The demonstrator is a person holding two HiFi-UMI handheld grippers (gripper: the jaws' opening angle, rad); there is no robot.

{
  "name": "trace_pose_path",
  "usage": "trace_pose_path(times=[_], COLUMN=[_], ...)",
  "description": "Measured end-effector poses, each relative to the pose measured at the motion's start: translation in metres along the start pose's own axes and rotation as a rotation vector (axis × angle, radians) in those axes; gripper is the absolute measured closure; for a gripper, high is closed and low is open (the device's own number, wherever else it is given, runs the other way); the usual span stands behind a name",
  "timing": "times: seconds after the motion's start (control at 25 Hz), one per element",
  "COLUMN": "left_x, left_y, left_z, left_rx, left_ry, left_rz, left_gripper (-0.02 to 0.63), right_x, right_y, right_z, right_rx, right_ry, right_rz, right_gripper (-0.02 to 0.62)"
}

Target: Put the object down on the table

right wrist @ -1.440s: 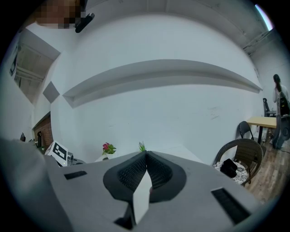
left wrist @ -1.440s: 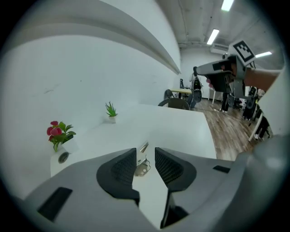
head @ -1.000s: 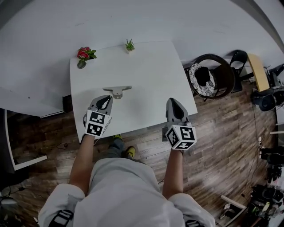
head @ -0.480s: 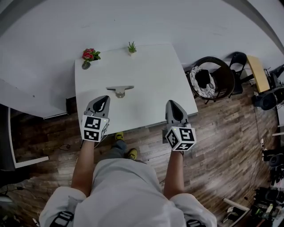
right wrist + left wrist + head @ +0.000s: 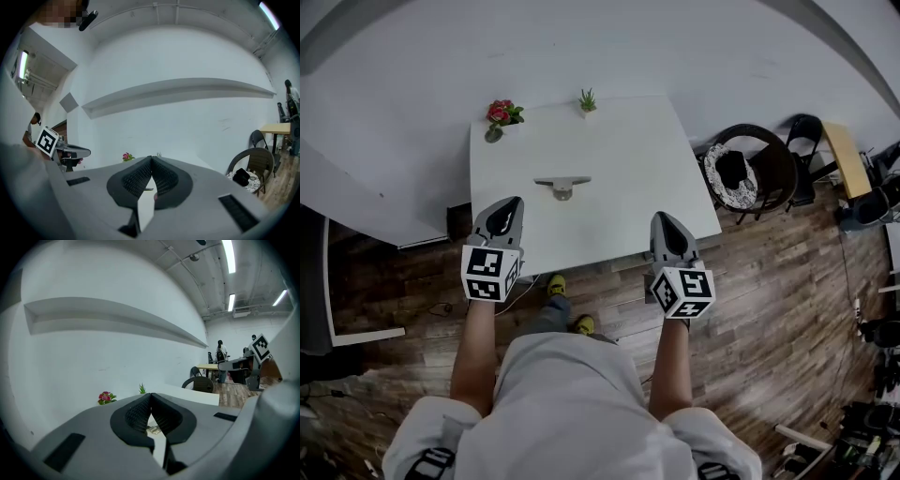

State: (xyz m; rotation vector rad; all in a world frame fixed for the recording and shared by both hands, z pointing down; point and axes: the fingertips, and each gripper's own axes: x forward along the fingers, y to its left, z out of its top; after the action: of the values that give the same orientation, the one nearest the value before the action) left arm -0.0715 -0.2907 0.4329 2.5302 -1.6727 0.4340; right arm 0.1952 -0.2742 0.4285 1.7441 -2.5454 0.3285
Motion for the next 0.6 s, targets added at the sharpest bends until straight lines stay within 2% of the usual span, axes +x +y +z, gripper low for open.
trace_pose_path(times=[0.32, 0.6], left_x=[-0.032, -0.045], left_y=[0.0, 0.001], left_z=[0.011, 0.008], left_rx=[0.013, 0.006], left_ry=[-0.057, -0.068], left_rz=[0.029, 0.048], left_gripper=[0.586, 0.586], right_x=[-0.019, -0.029], right_y=[0.012, 0.016], right_z=[0.001, -0.003], right_rx=[-0.016, -0.044], right_ry=[-0.016, -0.008], right_rz=[0.004, -0.001], right_gripper=[0.591, 0.591])
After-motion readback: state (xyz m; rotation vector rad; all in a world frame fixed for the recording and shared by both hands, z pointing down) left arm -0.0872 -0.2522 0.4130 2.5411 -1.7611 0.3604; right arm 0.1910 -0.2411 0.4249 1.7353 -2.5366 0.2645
